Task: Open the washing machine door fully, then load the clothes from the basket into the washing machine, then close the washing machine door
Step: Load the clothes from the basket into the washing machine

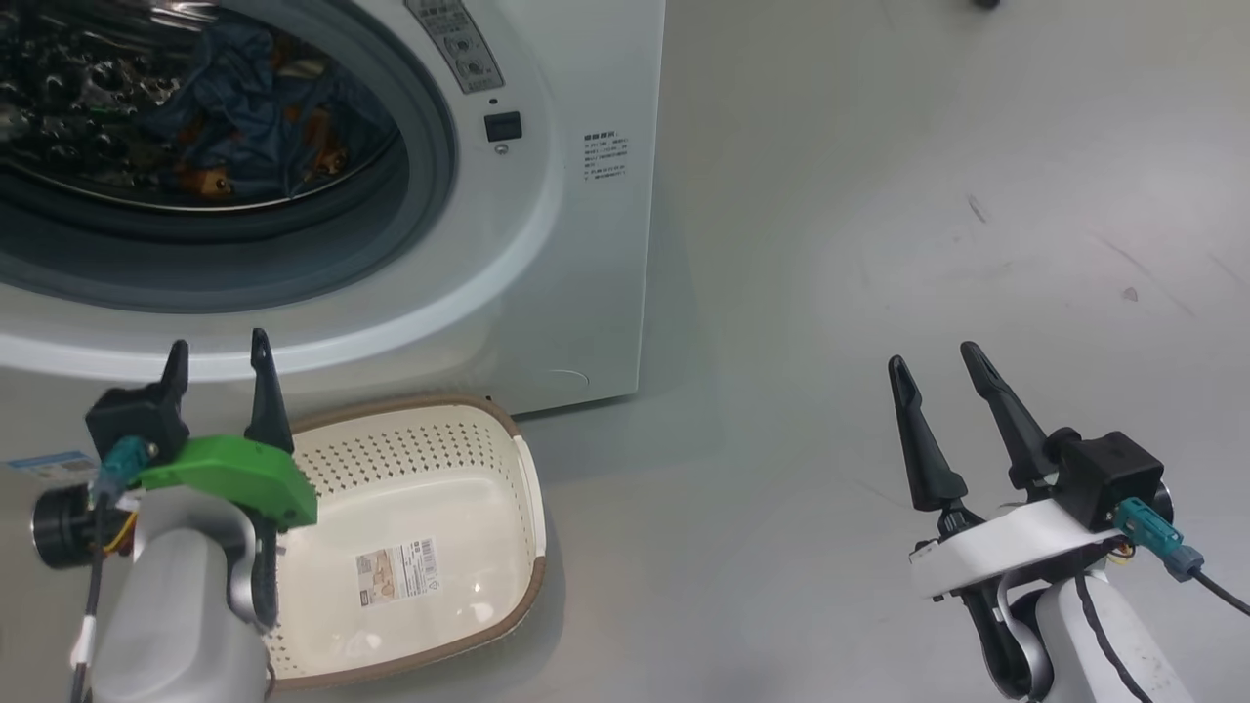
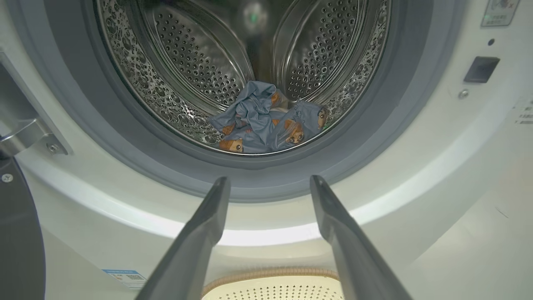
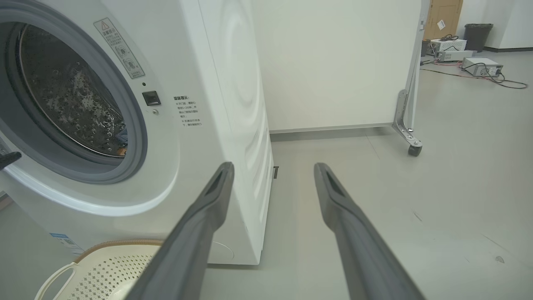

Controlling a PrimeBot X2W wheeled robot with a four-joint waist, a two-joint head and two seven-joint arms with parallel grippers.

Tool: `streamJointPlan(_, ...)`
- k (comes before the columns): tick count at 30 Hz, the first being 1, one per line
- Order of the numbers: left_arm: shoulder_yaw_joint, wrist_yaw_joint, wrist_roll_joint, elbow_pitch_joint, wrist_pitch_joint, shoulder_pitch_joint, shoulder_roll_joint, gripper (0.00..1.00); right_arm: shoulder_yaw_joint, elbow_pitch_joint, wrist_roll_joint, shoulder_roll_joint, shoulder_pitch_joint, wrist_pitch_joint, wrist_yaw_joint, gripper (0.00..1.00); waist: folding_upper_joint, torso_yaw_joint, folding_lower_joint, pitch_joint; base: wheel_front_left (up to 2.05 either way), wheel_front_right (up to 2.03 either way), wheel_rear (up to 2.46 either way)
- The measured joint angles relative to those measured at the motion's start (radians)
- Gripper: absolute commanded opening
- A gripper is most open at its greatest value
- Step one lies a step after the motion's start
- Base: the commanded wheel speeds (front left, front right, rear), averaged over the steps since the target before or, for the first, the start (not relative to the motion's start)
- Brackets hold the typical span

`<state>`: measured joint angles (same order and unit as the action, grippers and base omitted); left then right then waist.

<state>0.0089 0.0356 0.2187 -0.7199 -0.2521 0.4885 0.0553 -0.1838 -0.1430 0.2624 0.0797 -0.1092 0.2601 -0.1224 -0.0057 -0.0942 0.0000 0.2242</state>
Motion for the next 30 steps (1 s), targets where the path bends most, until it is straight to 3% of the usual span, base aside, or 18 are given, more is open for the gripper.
streamJointPlan(14, 0.079, -0.001, 0.016, 0.251, 0.0, -0.275, -0.009, 1.0, -0.008, 0.001, -0.009, 0.006, 0.051, 0.0, 0.0, 1.0, 0.0, -0.013, 0.0, -0.093, 0.0, 0.0, 0.0)
streamJointPlan(30, 0.085, 0.0, 0.019, 0.395, 0.0, -0.441, -0.014, 1.0, 0.004, 0.005, -0.01, 0.01, 0.082, 0.0, 0.0, 1.0, 0.0, -0.014, 0.0, -0.135, 0.0, 0.0, 0.0)
